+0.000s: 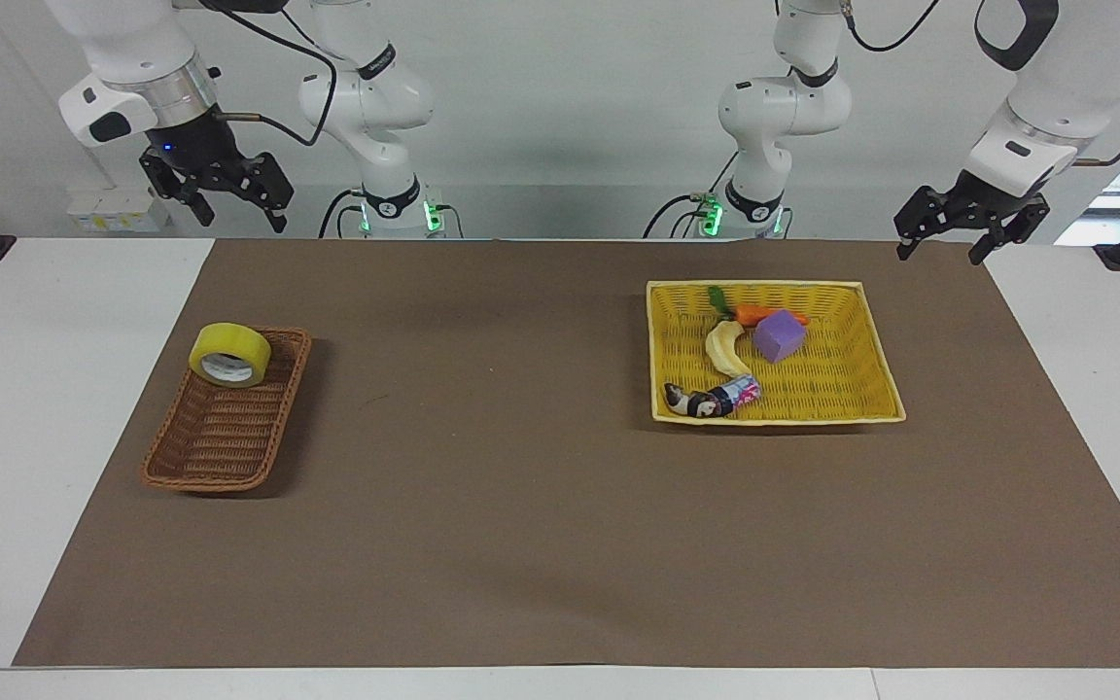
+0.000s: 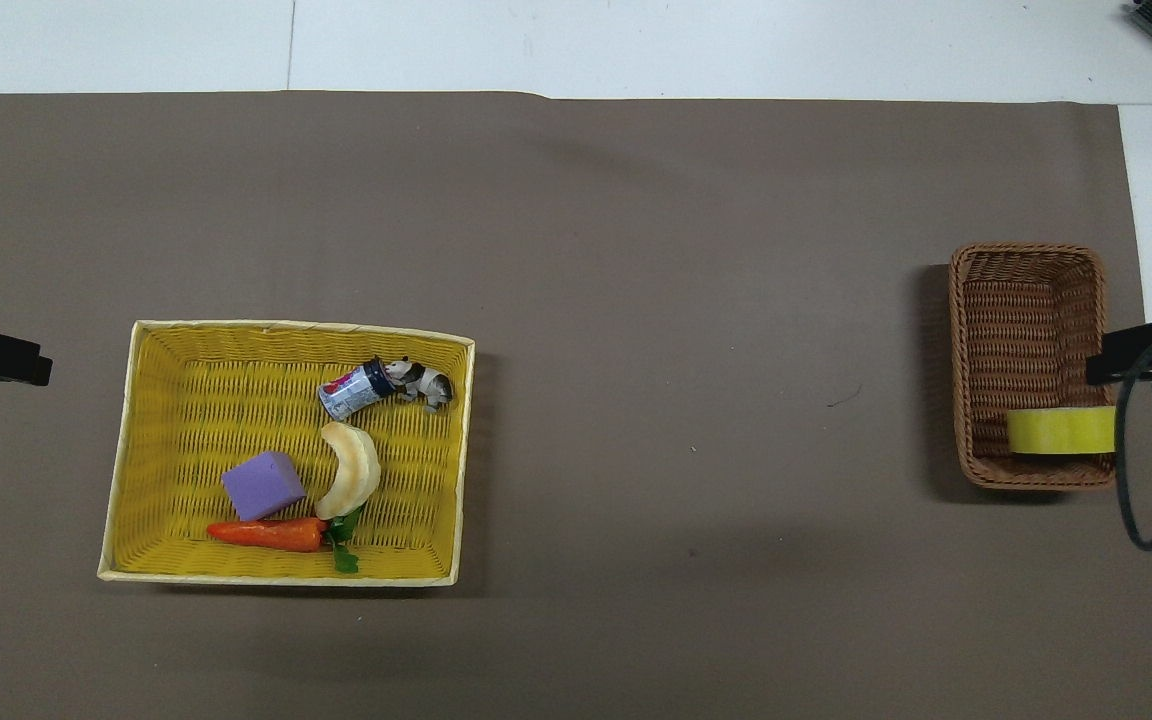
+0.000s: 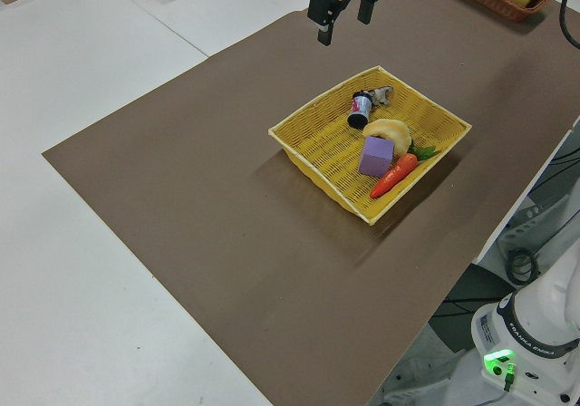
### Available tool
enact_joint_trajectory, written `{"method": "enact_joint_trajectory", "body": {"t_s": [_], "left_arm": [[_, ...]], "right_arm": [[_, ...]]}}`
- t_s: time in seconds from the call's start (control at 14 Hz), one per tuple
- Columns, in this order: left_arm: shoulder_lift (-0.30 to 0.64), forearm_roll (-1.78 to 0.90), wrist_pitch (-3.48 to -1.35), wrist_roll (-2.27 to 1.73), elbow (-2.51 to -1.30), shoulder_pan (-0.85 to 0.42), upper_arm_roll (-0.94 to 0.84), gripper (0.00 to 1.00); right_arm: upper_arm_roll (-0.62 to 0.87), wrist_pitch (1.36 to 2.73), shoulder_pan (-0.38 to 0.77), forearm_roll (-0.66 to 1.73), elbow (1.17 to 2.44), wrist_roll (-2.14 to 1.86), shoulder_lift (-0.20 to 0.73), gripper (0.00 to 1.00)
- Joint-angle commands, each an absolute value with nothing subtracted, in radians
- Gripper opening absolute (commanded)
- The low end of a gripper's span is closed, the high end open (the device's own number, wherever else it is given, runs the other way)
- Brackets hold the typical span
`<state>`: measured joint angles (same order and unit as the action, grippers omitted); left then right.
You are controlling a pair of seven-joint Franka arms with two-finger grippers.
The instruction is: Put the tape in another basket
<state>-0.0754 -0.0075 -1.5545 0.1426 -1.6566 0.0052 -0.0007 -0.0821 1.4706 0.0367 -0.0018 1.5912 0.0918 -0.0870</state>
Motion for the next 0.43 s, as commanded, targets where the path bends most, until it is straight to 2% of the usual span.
{"method": "enact_joint_trajectory", "body": {"t_s": [0.0,0.36], "left_arm": [[-0.069,0.011,-1.539,0.155,-1.640,0.011,-0.005,1.00],[-0.069,0.009,-1.539,0.155,-1.640,0.011,-0.005,1.00]], "right_arm": [[-0.074,1.486,0.023,0.009,1.608,0.066,-0.101,1.00],[-0.075,1.486,0.023,0.005,1.606,0.067,-0.100,1.00]]}}
